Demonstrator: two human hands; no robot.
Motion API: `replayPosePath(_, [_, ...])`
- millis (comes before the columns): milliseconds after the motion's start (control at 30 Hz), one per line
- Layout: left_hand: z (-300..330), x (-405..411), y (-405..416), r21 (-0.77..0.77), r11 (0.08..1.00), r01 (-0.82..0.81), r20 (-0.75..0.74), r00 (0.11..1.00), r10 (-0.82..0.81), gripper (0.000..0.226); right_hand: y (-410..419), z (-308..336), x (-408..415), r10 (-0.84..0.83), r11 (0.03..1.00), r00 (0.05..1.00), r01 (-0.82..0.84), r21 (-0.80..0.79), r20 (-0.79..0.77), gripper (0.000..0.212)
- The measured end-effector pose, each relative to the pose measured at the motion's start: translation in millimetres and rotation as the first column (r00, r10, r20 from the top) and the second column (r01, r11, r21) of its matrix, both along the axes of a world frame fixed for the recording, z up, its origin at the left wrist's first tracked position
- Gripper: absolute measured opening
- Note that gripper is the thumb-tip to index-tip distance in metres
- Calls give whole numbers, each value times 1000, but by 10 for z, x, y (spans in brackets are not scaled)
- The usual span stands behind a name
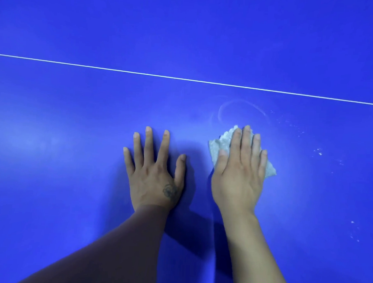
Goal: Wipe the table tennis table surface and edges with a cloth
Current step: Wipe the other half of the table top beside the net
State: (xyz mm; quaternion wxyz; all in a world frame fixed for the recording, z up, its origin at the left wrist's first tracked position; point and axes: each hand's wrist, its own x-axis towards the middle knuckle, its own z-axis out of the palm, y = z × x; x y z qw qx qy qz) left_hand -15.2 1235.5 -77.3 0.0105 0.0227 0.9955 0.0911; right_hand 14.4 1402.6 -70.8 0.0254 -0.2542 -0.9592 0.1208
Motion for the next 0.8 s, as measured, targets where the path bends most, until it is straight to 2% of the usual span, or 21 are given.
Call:
replayPosePath(233, [-5,-2,7,-19,1000,-2,3,1000,2,72,441,22,-999,-174,981,983,178,-73,52,64])
replayPosePath(367, [-9,4,-2,-12,1000,-4,5,1000,4,72,186,34,-1375,-14,997,996,21,-73,85,73])
replayPosePath(467, [-8,4,-2,-11,1000,-4,1,1000,4,71,-76,-11,-1207,129,991,991,-128,-34,20,76])
replayPosePath(533, [2,0,3,-16,1000,-4,8,1000,5,71,-147,-32,-941,149,988,989,-150,-38,-16,78])
replayPosePath(700, [0,10,0,-19,1000,-4,6,1000,4,72,92,-22,-296,74,997,997,-74,-27,2,78])
replayPosePath(800, [-11,4,-9,-15,1000,-7,0,1000,7,72,475,-31,-227,-16,1000,1000,16,-7,13,81])
